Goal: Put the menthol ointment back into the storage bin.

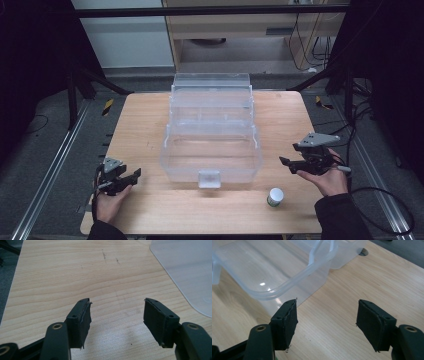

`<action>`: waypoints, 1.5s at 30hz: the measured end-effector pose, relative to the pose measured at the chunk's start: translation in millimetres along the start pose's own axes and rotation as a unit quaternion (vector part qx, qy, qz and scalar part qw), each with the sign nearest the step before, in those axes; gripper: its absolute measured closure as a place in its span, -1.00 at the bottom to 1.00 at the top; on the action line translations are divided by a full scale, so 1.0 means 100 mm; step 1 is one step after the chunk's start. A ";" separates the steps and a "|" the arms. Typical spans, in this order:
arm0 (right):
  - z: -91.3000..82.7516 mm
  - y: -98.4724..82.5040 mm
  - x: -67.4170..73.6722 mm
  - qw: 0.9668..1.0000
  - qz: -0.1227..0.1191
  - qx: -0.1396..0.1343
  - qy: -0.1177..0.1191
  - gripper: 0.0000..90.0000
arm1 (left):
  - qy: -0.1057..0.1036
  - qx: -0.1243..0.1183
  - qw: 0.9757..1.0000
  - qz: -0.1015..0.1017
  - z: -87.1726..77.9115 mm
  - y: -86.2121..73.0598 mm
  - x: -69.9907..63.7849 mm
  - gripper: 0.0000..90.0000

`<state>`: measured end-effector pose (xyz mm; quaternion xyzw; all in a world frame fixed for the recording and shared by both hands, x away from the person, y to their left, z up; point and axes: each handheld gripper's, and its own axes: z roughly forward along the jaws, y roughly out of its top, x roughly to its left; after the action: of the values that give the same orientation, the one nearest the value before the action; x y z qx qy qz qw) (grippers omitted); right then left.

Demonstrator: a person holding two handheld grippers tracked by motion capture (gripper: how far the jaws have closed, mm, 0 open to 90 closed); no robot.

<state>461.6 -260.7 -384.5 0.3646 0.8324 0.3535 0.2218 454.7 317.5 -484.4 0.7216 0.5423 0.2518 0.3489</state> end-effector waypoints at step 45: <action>0.06 0.14 0.36 0.969 -0.150 0.165 0.107 -0.37 | 0.000 0.004 1.000 0.003 0.01 0.00 -0.01 -0.15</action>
<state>448.7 -223.3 -381.6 0.2272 0.9434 0.2108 0.1185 455.3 316.8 -484.7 0.7247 0.5412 0.2510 0.3449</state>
